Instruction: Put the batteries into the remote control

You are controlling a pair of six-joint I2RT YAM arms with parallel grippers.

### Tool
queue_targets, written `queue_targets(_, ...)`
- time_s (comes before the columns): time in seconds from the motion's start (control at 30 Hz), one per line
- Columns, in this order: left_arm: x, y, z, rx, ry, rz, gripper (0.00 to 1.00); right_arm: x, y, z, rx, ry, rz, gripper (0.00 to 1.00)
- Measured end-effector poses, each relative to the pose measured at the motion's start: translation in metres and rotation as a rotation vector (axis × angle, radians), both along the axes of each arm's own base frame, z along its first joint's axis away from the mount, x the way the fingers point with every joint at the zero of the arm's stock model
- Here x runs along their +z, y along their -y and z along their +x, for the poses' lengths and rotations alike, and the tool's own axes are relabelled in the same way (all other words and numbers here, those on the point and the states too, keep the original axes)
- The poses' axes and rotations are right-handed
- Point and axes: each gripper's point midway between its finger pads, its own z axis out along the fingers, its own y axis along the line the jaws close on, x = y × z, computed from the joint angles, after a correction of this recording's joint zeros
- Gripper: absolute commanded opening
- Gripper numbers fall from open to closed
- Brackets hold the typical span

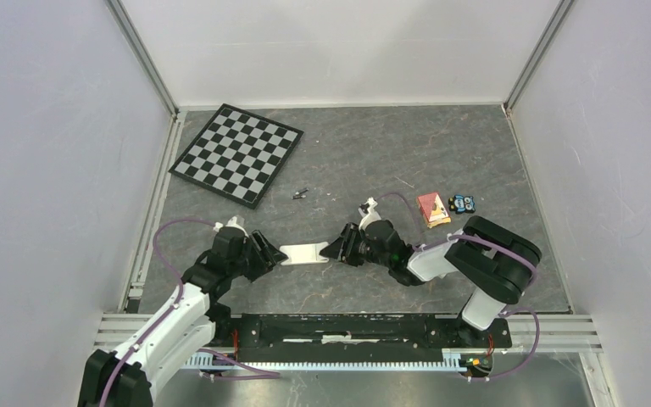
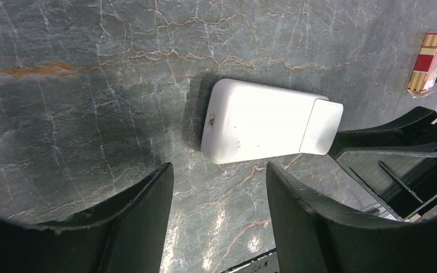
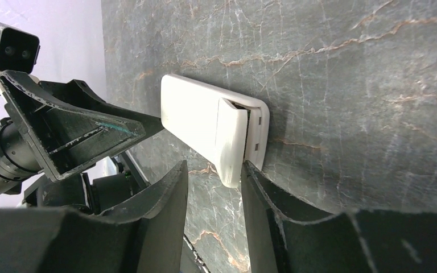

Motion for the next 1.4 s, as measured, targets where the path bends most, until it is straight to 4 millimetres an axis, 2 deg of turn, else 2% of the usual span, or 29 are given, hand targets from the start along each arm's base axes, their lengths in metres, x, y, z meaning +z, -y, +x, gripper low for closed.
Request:
queue_targets(0.2, 0.001, -0.001, -0.001, 0.003, -0.003, 0.005, 0.71, 0.002, 0.008, 0.004, -0.011, 0.036, -0.047, 0.44)
queue_targets(0.47, 0.001, -0.007, 0.001, 0.027, -0.006, 0.032, 0.72, -0.007, 0.014, 0.016, -0.013, 0.088, -0.178, 0.44)
queue_targets(0.7, 0.0, -0.009, 0.004, 0.039, -0.017, 0.049, 0.72, -0.005, 0.009, 0.029, -0.006, 0.14, -0.232, 0.36)
queue_targets(0.87, -0.003, -0.009, 0.003, 0.037, -0.042, 0.057, 0.72, -0.017, 0.013, 0.025, 0.017, 0.129, -0.283, 0.33)
queue_targets(1.23, -0.005, -0.002, 0.008, 0.005, -0.053, 0.047, 0.7, -0.018, 0.011, 0.02, 0.052, 0.154, -0.3, 0.32)
queue_targets(1.4, -0.006, 0.003, 0.011, -0.021, -0.056, 0.045, 0.61, -0.017, 0.007, 0.016, 0.07, 0.163, -0.3, 0.25)
